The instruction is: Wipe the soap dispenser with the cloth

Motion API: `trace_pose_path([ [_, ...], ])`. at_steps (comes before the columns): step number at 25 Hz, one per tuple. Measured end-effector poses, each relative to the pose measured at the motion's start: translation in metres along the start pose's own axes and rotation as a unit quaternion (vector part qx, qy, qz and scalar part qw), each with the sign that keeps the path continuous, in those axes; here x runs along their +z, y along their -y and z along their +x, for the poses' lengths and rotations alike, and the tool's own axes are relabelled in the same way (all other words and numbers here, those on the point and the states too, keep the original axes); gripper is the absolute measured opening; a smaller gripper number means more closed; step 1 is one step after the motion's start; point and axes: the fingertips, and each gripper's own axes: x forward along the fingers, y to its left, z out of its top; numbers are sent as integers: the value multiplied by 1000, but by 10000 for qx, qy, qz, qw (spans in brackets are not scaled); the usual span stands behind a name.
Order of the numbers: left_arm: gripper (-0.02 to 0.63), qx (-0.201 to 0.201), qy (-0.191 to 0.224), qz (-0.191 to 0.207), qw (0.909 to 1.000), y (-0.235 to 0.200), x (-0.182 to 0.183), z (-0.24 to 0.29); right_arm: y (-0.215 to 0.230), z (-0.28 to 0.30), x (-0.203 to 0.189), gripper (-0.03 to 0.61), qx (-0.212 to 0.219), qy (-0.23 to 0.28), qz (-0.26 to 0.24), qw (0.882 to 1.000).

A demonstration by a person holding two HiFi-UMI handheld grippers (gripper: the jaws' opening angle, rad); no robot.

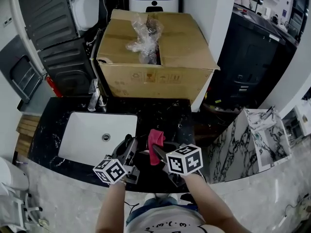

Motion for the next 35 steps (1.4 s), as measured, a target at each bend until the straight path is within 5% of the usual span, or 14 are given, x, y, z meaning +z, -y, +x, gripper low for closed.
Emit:
trace_pose_path([
  [10,112,85,-115,237,9996,4,-2,3,33,-12,-30,51,-518,-443,278,9973],
  [20,117,255,-207,258,9991,0,-3,0,33,-22,48,51,48,779,414,9961],
  [27,121,327,-384,432,9978,1,-5,1,13,25,51,51,393,359,-147,9985],
  [30,121,330,-411,464,9975,2,-4,2,26,32,37,51,33,-32,-481,9988],
  [35,120,269,-500,714,9958,9,-5,5,57,22,9,51,-363,-408,-276,9981],
])
